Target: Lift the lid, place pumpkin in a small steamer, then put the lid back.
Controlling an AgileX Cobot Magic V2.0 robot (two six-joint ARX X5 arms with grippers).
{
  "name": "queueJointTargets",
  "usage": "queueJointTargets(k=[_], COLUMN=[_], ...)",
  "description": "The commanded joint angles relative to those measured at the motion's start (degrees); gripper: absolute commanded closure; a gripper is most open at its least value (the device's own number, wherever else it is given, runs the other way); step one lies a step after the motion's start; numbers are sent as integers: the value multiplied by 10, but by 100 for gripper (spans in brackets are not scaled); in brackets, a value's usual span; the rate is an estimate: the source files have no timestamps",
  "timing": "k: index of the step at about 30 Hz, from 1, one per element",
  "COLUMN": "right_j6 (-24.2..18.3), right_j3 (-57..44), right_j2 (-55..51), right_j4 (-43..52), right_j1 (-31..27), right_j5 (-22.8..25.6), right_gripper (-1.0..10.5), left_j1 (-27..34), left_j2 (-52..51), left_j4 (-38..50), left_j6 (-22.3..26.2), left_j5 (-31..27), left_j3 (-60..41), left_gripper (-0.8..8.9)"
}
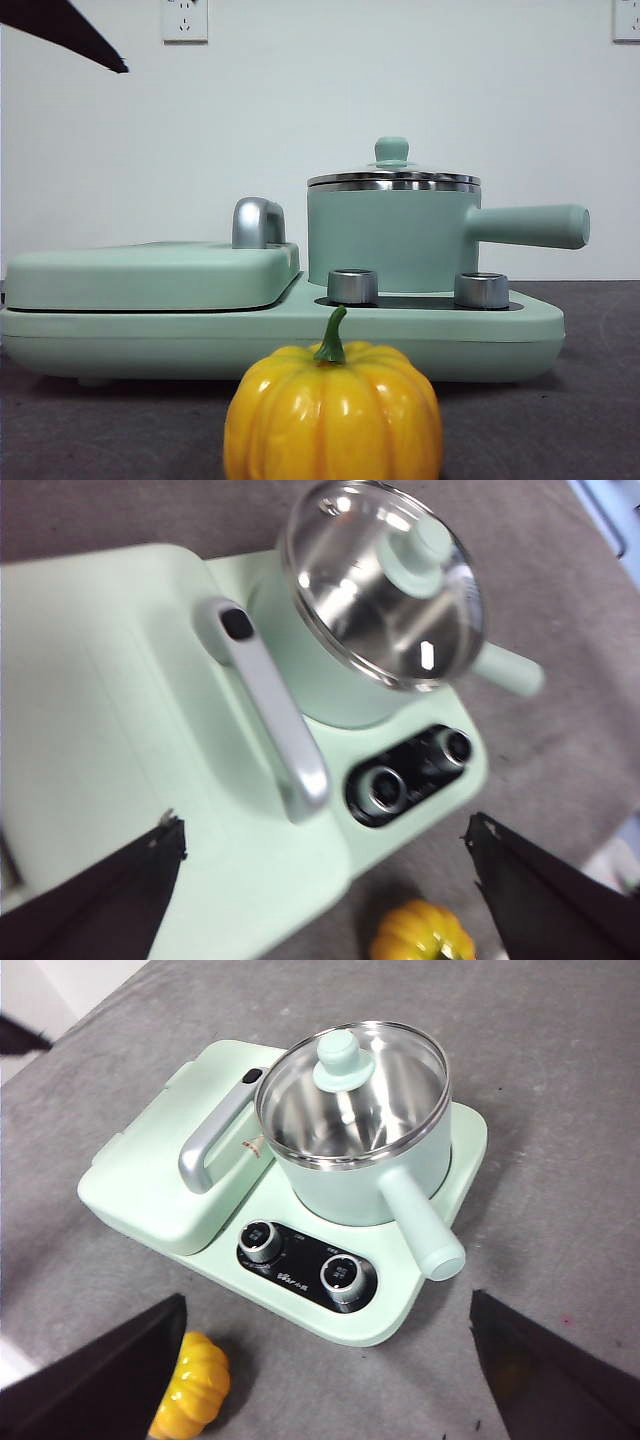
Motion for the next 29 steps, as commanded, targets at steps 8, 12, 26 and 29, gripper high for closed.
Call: queueJointTargets(k=[8, 12, 26, 29], right_j6=[-5, -5, -5, -4], right_j3=[9, 9, 9, 9], right_j2=[2, 2, 2, 2], right_j4=[5, 5, 5, 5], right_j1=[13, 14, 14, 14], right_j5=[-2, -2, -3, -3], right_gripper=[494, 494, 494, 494], left_j1=[-37, -54, -133, -156], left_j2=[228, 324, 553, 564], left_j4=[-73, -140, -220, -222], left_j6=[45, 60, 81, 109], left_j5=[-6, -11, -57, -96], left_j3=[254, 378, 671, 671], left_gripper=[380, 380, 380, 381])
